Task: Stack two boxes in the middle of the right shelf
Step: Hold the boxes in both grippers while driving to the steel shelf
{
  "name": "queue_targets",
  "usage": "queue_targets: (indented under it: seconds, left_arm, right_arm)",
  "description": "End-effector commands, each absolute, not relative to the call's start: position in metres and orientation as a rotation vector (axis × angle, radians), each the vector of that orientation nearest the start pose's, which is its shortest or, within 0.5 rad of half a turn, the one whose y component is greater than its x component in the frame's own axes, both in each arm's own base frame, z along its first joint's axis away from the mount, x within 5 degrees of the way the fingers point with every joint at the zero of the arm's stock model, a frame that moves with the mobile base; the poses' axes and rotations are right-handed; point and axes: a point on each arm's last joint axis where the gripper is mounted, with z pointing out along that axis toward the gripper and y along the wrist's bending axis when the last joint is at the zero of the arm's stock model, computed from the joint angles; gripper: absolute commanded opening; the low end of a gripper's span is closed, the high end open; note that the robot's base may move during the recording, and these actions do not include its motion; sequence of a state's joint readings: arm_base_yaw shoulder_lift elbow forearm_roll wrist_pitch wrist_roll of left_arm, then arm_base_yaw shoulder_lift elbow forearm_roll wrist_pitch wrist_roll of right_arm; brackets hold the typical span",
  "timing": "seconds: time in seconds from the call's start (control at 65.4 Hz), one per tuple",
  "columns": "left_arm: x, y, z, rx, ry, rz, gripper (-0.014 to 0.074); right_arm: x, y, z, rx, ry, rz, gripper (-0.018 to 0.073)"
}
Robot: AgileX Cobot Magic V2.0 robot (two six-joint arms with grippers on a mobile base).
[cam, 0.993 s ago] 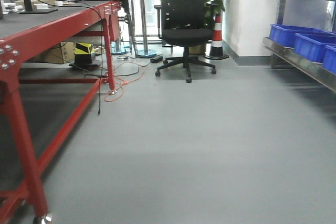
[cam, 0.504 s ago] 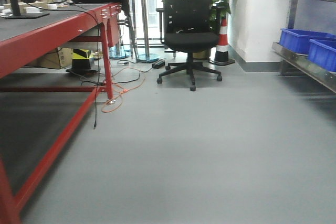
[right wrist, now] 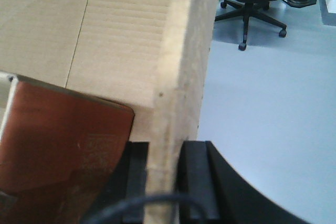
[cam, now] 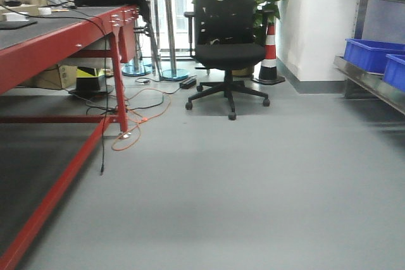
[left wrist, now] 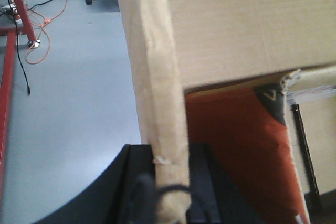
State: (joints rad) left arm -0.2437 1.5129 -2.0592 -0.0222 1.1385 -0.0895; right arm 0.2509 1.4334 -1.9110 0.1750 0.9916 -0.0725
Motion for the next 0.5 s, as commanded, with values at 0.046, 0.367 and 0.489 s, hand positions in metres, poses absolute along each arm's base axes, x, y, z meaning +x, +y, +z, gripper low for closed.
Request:
queue_targets:
  seconds: [0.046, 0.367, 0.489]
  left_arm:
    - [0.2774, -0.0677, 0.5387, 0.157, 2.016, -0.196, -0.0111]
    - [0.2774, -0.0677, 0.5387, 0.157, 2.016, -0.196, -0.0111]
    - [0.2774, -0.0677, 0.5387, 0.157, 2.016, -0.196, -0.0111]
  right_arm:
    - [0.269, 0.0751, 0.5342, -0.301, 1.899, 0.252, -0.0153]
    - [0.269, 0.0751, 0.5342, -0.301, 1.899, 0.252, -0.0153]
    - [0.269, 0.0751, 0.5342, -0.301, 1.899, 0.252, -0.0153]
